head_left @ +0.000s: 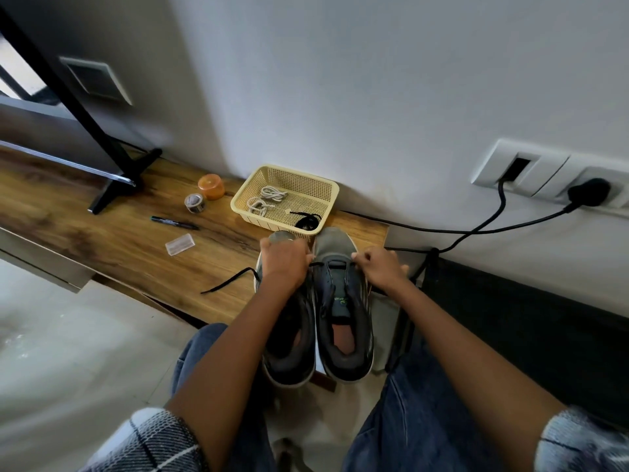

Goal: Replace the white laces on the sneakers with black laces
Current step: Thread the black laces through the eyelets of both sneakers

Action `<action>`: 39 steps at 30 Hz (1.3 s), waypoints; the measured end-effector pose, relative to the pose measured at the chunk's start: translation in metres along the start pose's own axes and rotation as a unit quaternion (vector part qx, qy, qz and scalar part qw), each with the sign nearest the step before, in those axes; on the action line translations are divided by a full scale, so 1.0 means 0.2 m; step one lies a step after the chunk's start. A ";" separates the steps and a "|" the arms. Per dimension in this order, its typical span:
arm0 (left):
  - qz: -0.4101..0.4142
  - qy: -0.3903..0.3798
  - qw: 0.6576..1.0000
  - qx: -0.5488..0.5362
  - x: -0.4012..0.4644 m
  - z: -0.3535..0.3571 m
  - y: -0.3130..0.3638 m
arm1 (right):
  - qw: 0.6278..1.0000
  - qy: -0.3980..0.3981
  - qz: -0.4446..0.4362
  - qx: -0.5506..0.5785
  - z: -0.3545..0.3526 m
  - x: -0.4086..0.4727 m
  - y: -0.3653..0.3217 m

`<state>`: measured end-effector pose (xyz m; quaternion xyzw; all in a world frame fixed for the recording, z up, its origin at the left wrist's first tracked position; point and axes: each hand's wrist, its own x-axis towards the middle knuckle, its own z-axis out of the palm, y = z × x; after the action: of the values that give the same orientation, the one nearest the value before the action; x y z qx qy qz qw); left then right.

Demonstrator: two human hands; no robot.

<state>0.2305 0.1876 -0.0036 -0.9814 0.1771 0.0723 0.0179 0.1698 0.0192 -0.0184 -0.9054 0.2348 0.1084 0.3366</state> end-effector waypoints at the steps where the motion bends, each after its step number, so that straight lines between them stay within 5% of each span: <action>1: -0.002 -0.015 1.000 0.003 0.00 -0.02 -0.03 | 0.999 -0.005 0.011 0.030 -0.02 0.00 0.00; 11: 0.039 -0.135 0.990 0.024 -0.10 -0.20 -0.20 | 0.990 -0.052 0.010 0.132 -0.38 -0.12 -0.10; 16: 0.021 -0.055 0.994 -0.095 -0.16 -0.27 -0.24 | 0.988 -0.019 -0.018 0.152 -0.57 -0.24 -0.13; 21: 0.021 -0.006 0.945 -0.328 -0.19 -0.51 -0.31 | 0.983 -0.004 -0.041 0.178 -0.78 -0.40 -0.19; 39: 0.129 0.203 0.820 -0.520 -0.37 -1.35 -0.15 | 0.963 0.109 -0.185 0.164 -1.17 -0.80 -0.60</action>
<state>0.2090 0.2259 0.2752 -0.8057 0.2375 -0.0456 -0.5407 0.1006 0.0011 0.2808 -0.8716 0.1129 -0.0958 0.4673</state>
